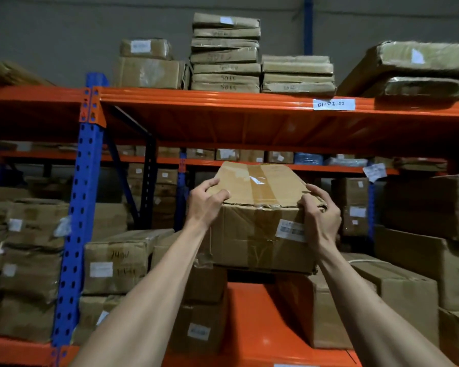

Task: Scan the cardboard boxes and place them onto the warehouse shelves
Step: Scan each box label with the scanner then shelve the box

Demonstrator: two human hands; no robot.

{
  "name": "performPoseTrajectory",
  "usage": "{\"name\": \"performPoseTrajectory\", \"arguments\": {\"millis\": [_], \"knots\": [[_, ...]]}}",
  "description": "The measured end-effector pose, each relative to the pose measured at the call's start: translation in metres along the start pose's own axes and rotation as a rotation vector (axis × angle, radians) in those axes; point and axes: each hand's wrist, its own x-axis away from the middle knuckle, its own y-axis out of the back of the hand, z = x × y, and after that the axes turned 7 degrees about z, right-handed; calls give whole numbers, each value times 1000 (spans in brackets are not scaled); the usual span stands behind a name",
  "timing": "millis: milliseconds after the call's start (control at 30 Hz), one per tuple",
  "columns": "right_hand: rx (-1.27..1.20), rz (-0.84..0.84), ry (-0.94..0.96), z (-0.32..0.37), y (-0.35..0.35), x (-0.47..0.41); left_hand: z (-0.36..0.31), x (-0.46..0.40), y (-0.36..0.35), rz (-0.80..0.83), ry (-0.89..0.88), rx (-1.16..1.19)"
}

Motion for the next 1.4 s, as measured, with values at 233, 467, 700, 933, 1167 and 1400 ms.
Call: {"name": "performPoseTrajectory", "arguments": {"millis": [233,467,700,933,1167,1400], "knots": [[-76,63,45,-34,-89,-21,50,-40,57,7,-135,-38],[-97,204,143,-76,-186,-31,117,-93,121,41,-288,-14],[31,357,266,-134,-270,-44,202,-159,166,103,-237,9],[162,299,224,-194,-301,-54,275,-192,161,122,-232,-68],[461,272,226,-221,-298,-59,299,-193,138,110,-262,-183],[919,234,544,-245,-285,-35,305,-162,130,81,-242,-312]]}}
